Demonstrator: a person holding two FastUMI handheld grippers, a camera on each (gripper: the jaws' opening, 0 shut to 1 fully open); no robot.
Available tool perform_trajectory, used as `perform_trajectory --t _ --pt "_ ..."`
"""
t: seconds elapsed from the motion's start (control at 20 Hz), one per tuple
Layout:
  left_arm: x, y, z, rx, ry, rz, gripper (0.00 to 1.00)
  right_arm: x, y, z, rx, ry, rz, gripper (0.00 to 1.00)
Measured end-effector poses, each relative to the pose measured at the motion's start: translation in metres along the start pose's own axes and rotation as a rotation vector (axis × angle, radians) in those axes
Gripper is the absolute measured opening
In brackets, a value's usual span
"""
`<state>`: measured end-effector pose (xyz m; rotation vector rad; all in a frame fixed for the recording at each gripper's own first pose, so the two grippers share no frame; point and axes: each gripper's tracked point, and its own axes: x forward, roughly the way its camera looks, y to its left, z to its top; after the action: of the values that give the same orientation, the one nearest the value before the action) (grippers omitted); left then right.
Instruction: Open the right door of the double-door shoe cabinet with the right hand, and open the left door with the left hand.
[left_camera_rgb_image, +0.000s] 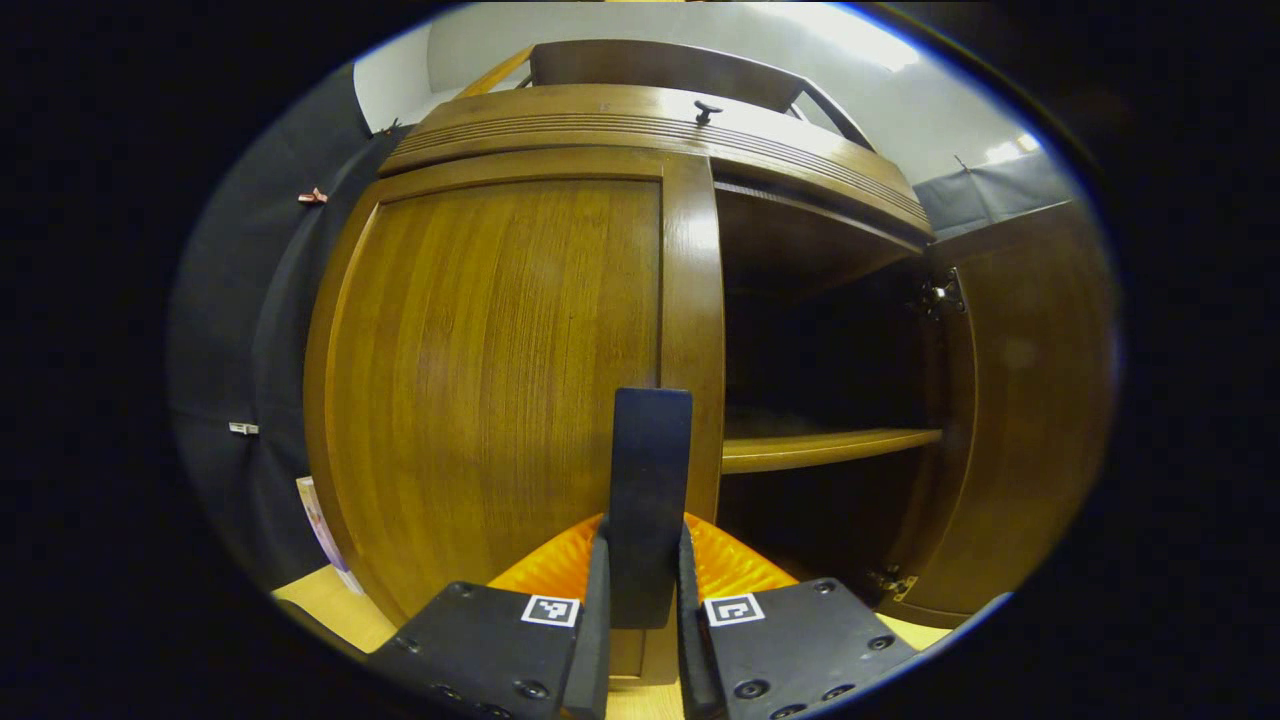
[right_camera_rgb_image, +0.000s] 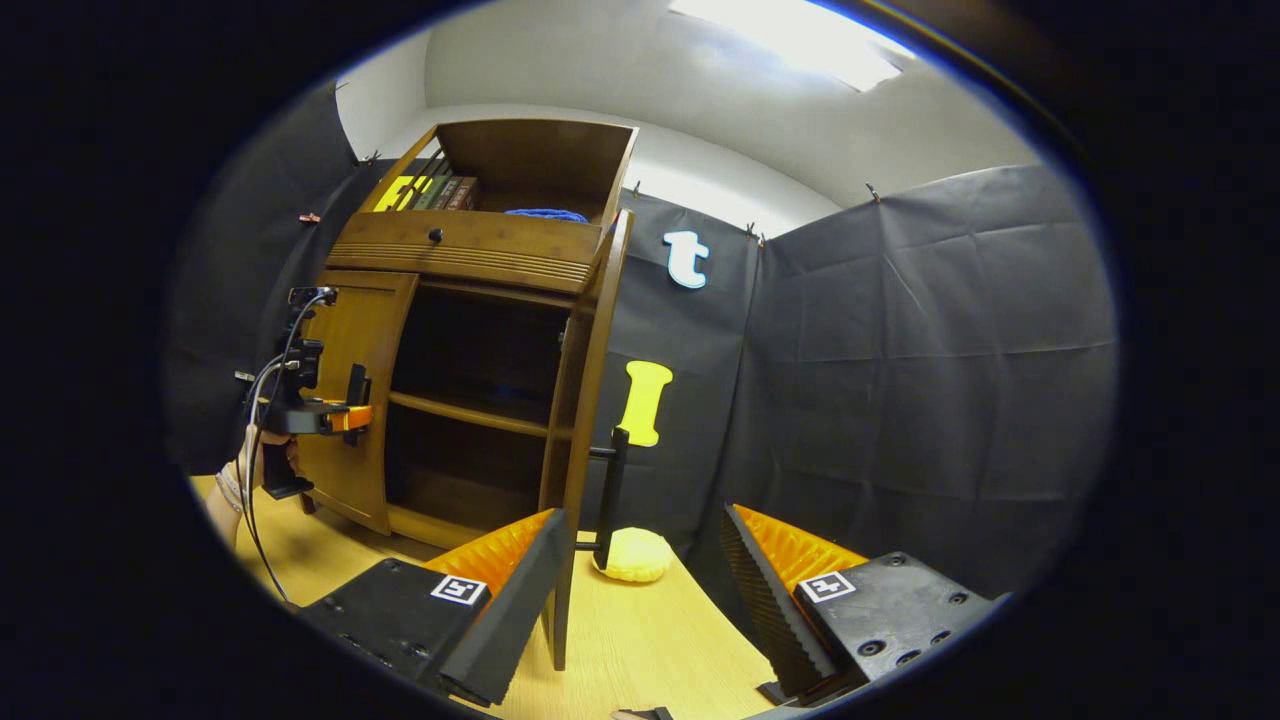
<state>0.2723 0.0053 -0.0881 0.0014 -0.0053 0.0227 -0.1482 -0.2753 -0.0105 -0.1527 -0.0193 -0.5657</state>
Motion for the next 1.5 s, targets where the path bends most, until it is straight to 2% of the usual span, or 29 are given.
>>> perform_trajectory --t 0.5,0.9,1.05,1.5 --pt "-0.081 0.014 0.007 -0.050 0.038 -0.120 0.31 -0.028 0.032 0.021 0.004 -0.031 0.042 0.97" --pt "-0.135 0.040 0.009 -0.058 0.072 -0.159 0.31 -0.035 0.096 0.008 0.057 0.011 0.206 0.97" --pt "-0.154 0.055 0.011 -0.060 0.076 -0.147 0.31 -0.037 0.114 0.006 0.082 0.031 0.260 0.97" --pt "-0.191 0.090 0.016 -0.034 0.078 -0.047 0.30 -0.043 0.138 0.015 0.074 0.010 0.303 0.99"
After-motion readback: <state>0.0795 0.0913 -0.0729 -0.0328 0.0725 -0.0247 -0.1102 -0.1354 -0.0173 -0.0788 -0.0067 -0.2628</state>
